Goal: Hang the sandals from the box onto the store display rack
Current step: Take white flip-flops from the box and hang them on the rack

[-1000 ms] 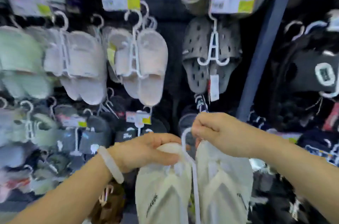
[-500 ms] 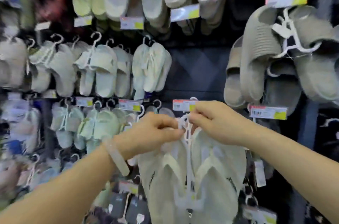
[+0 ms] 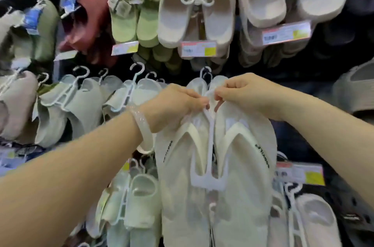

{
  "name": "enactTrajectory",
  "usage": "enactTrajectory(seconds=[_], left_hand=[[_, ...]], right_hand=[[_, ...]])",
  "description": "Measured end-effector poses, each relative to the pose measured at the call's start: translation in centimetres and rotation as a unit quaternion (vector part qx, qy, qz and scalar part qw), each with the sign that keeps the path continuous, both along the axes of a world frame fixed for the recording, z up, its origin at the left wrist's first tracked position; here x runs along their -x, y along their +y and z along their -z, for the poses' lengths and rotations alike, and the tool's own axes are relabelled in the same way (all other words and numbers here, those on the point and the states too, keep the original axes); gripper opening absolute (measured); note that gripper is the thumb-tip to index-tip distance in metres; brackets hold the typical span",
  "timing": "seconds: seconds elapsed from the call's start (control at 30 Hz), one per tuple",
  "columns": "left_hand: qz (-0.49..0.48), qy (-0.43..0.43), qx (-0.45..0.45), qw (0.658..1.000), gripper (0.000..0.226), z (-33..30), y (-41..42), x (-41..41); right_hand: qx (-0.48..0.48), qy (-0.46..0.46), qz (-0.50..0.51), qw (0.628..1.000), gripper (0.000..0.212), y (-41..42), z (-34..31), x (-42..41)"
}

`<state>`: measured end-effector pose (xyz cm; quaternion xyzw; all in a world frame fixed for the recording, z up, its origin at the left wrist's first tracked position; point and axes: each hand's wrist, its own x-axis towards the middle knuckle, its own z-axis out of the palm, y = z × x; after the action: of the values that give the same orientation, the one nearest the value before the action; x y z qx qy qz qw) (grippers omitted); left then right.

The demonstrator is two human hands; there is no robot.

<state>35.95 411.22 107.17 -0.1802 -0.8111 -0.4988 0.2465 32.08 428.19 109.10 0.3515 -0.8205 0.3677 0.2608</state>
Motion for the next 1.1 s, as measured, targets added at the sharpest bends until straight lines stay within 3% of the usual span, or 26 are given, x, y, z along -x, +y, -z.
enactTrajectory(seconds=[0.2,0.4,0.63,0.87,1.0,1.1], left_hand=[[-0.012,0.046,0.052,0.998,0.016,-5.8,-3.9,5.2],[0.011,0.001,0.034,0.999,0.015,-8.7,-5.2,9.8],[0.006,0.066,0.032,0.997,0.012,-10.1,-4.5,14.1],[0.031,0.117,0.015,0.993,0.014,-11.7,-4.1,16.7],[0.057,0.156,-0.037,0.985,0.01,-11.3,-4.1,18.0],[0.021,0.165,-0.019,0.986,0.012,-11.3,-4.1,19.0]], right_hand=[[0.096,-0.091,-0.02,0.991,0.02,-3.5,-4.3,4.5],[0.155,-0.126,-0.021,0.98,0.014,-4.1,-5.8,8.4],[0.245,-0.042,-0.045,0.968,0.008,-4.1,-7.4,12.1],[0.216,-0.004,-0.139,0.967,0.015,-2.6,-9.5,13.8],[0.204,0.068,-0.081,0.973,0.003,-2.5,-9.9,15.6],[0.187,0.115,-0.039,0.975,0.01,-2.8,-10.1,16.9]])
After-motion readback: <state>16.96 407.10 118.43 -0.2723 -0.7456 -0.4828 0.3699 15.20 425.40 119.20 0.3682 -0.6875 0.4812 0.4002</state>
